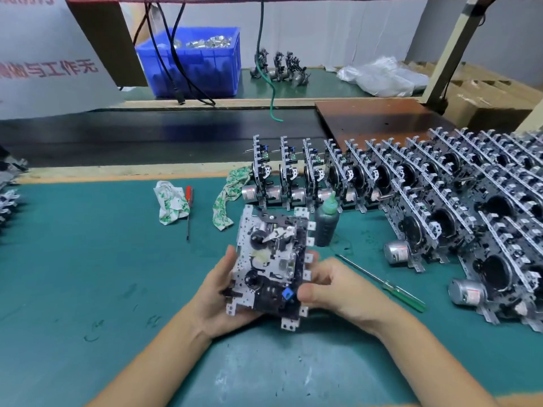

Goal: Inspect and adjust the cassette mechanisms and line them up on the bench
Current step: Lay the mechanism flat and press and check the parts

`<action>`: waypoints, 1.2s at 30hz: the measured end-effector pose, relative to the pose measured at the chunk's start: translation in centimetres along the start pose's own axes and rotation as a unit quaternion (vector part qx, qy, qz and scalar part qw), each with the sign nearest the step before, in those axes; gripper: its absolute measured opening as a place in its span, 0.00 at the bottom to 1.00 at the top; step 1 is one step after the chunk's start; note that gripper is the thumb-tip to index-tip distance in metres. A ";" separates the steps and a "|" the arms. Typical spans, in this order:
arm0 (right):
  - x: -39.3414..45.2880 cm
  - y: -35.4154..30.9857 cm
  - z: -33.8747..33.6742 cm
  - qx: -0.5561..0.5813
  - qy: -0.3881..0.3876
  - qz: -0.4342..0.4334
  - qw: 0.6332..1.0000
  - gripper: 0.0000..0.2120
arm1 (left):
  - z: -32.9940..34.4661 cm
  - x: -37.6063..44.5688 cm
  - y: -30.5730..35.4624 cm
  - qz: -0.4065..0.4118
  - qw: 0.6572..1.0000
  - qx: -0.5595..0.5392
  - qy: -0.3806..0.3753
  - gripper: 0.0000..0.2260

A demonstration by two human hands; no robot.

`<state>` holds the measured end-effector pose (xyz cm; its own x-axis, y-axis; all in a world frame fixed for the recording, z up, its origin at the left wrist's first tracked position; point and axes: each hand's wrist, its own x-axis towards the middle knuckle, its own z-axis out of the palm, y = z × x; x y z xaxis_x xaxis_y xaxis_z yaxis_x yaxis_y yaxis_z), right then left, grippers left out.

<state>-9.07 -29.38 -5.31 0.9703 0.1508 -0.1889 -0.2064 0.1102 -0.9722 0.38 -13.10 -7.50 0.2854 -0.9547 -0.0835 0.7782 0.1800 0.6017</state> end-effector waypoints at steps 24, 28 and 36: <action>0.0 -2.2 -4.3 -0.084 0.061 0.030 0.994 0.14 | -0.1 0.9 0.3 -0.019 0.991 -0.116 0.058 0.35; 0.4 -2.0 -4.1 -0.039 -0.016 0.068 0.997 0.16 | -0.2 1.0 0.1 0.015 0.993 -0.097 0.070 0.27; 0.5 -1.1 -2.5 -0.132 0.006 0.102 0.986 0.16 | -0.5 1.2 -0.6 0.023 0.988 -0.036 0.146 0.24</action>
<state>-8.00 -31.89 -4.72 0.9140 0.1307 -0.3840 -0.3589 -0.1803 -0.9158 0.55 -14.25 -8.40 0.4627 -0.8381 -0.2891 0.7956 0.2487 0.5525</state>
